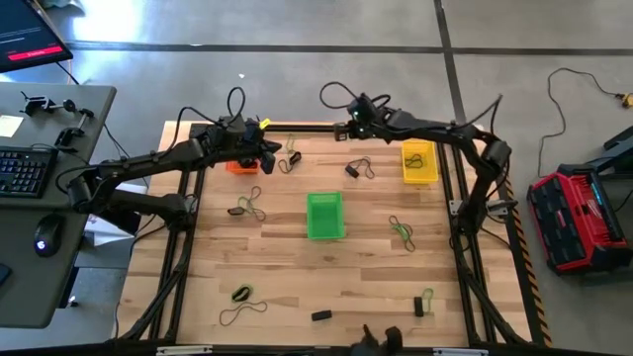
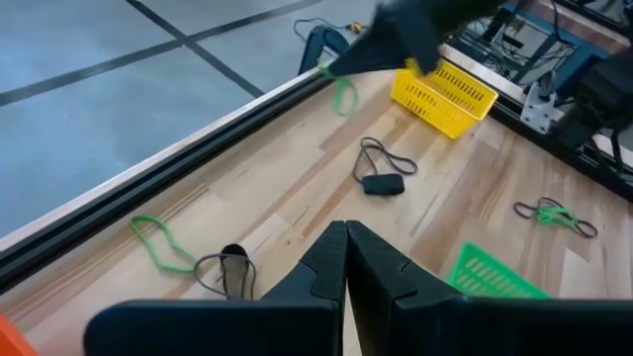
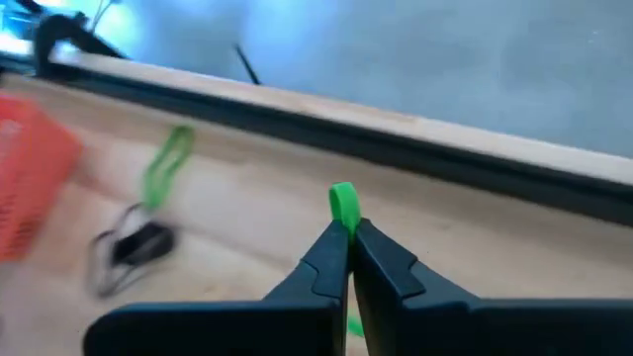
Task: Sort rubber bands into baskets
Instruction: Put the green rubber band into the green bin
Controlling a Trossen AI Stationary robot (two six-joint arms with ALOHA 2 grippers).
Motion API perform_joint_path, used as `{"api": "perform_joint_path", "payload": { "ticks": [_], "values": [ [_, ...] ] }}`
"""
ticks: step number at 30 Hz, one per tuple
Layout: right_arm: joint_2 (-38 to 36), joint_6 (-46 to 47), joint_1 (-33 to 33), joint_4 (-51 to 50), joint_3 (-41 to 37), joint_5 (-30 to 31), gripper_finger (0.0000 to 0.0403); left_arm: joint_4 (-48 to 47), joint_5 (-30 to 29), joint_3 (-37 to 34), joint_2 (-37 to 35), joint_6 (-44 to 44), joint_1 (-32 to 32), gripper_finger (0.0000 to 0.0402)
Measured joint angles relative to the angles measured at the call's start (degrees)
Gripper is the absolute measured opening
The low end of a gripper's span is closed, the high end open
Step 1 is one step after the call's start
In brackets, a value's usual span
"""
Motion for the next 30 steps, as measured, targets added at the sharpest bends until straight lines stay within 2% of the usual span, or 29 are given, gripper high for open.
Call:
{"api": "perform_joint_path", "payload": {
  "ticks": [7,10,15,18,25,30],
  "values": [
    [-1.02,12.75,12.41,-11.22,7.78,5.93,0.0001,-1.04,0.08,0.02,0.0,0.26,1.49,0.0],
    [-1.02,19.88,18.42,-13.89,9.78,4.63,0.0001,-2.29,0.39,0.03,0.0,3.45,1.46,0.0],
    [-1.02,32.73,26.78,-17.81,10.73,1.72,0.0,-2.5,6.39,0.02,0.0,5.94,1.45,0.0],
    [-1.0,36.73,30.6,-20.86,10.73,0.37,0.0,-2.25,7.72,0.04,0.0,6.45,1.43,0.0],
    [-0.96,41.36,34.97,-25.6,10.73,-0.85,0.0,-2.24,7.19,0.04,0.0,6.52,1.45,0.0],
    [0.24,45.72,36.44,-25.71,10.25,0.71,0.0,-2.23,7.21,0.04,0.0,6.37,1.41,0.0]
  ]
}}
